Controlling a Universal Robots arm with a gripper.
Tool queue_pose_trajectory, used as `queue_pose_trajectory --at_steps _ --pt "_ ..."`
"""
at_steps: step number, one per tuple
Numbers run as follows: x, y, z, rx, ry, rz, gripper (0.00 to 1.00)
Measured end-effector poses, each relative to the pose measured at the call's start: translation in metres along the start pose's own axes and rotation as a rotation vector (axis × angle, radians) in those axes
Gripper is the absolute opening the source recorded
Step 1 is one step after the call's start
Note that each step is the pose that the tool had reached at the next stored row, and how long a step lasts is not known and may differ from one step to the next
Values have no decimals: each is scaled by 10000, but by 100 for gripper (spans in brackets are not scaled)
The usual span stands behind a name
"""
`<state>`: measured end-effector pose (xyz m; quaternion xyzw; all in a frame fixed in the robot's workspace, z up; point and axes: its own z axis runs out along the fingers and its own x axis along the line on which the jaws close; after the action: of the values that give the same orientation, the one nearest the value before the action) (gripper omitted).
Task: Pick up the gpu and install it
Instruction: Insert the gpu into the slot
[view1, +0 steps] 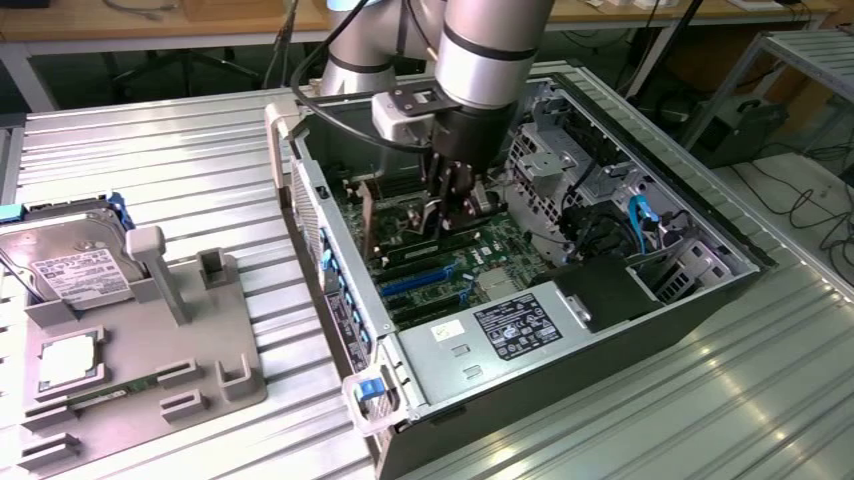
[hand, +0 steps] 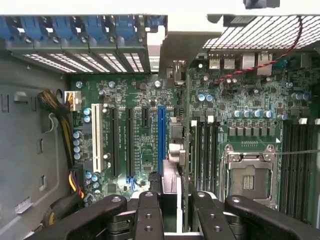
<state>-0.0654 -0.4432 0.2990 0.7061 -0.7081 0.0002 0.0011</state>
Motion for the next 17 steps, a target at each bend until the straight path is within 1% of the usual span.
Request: queue_pose_trajectory --at_steps 1,2,4,7,9,10,13,15,17 --pt "-1 2 10 39 -4 -1 28" --pt "0 4 22 53 -3 0 28" --pt "6 6 57 54 -3 -1 28" --pt "41 10 83 54 -2 0 28" --pt "48 43 106 55 -5 0 28" --pt "53 58 128 54 -3 0 28" --pt "68 66 196 54 -3 1 28" --pt "74 95 256 54 -2 -1 28" --pt "83 107 288 54 -3 -1 28"
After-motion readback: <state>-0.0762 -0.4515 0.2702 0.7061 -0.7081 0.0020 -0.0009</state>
